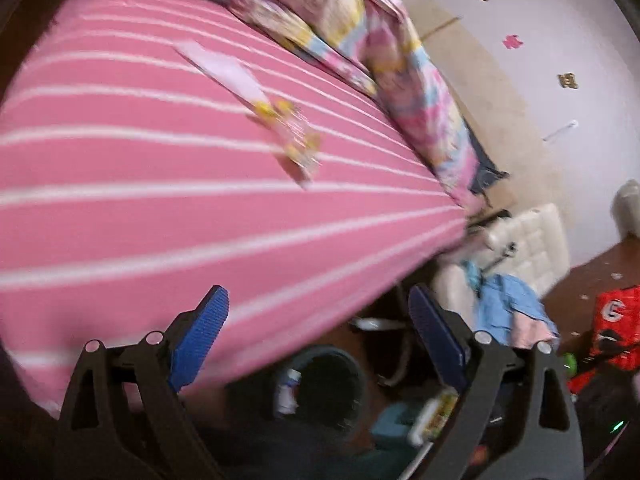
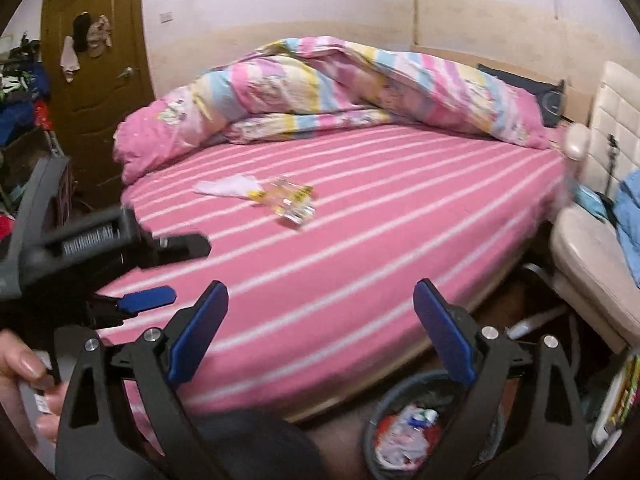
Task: Collect trash
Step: 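Move both grippers back to the last tissue and clear bag on the bed, then grasp the white tissue with left gripper while right gripper grasps the clear yellow-labelled bag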
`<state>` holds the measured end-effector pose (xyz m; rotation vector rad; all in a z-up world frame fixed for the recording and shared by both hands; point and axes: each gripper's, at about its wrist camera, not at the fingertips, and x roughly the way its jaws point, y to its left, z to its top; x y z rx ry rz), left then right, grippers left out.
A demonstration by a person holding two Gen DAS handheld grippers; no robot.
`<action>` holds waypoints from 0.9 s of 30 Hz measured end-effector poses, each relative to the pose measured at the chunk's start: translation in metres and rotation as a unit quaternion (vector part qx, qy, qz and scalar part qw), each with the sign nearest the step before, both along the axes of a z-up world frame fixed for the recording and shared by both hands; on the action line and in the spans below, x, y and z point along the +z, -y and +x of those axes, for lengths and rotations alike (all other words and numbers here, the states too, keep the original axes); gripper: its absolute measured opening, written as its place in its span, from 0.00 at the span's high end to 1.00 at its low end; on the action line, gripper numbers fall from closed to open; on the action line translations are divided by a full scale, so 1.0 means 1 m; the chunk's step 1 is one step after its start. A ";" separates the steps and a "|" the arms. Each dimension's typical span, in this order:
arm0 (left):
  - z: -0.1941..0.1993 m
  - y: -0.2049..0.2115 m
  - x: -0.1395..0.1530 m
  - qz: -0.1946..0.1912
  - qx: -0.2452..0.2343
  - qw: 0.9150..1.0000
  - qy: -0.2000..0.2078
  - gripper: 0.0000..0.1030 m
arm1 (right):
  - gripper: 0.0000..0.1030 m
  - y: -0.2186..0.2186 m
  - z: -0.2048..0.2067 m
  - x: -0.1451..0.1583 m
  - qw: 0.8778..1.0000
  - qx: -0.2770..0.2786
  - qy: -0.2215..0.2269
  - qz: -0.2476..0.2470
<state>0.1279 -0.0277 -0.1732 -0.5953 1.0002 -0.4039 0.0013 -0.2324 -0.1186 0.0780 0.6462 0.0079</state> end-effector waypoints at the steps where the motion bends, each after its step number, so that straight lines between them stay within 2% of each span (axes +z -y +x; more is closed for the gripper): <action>1: 0.007 -0.010 -0.003 0.004 0.005 1.000 -0.001 0.14 | 0.10 -0.005 0.007 0.001 1.000 0.005 0.003 0.003; 5: 0.035 -0.042 -0.022 0.009 0.032 0.999 -0.011 0.14 | 0.10 -0.033 0.044 -0.006 1.000 0.024 0.004 0.007; 8: 0.054 -0.049 -0.035 0.027 0.035 0.999 -0.015 0.14 | 0.10 -0.048 0.081 -0.026 1.000 0.030 -0.004 0.004; 12: 0.089 -0.051 -0.047 0.048 0.026 0.998 -0.019 0.14 | 0.10 -0.048 0.120 -0.041 0.999 0.016 -0.001 0.033; 17: 0.138 -0.050 -0.048 0.072 0.021 0.997 -0.008 0.14 | 0.10 -0.040 0.172 -0.065 0.999 0.005 -0.008 0.040; 21: 0.170 -0.048 -0.049 0.079 0.032 0.996 -0.008 0.14 | 0.10 -0.033 0.212 -0.081 0.999 -0.004 -0.015 0.047; 27: 0.218 -0.042 -0.053 0.063 0.050 0.997 -0.006 0.14 | 0.10 -0.032 0.255 -0.086 1.000 -0.014 0.013 0.010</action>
